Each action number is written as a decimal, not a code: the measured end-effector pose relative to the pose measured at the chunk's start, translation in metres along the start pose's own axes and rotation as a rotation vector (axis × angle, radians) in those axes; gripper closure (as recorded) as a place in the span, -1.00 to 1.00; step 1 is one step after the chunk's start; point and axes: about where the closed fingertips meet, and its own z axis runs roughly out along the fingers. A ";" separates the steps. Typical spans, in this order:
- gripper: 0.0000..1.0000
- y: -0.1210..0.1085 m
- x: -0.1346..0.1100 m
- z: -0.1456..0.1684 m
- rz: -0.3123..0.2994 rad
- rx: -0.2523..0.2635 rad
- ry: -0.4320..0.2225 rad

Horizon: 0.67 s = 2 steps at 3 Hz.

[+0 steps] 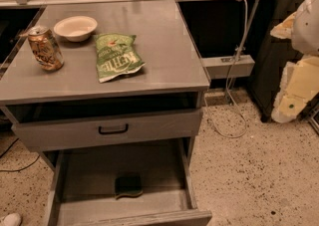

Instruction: Pick sponge from middle drawer and place on counter

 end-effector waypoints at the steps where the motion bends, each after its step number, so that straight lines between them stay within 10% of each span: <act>1: -1.00 0.001 0.001 0.001 0.003 0.002 -0.010; 2: -1.00 0.029 -0.009 0.019 0.009 -0.025 -0.067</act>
Offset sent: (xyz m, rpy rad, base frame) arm -0.0510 0.0458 -0.0927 0.1621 0.1104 0.0354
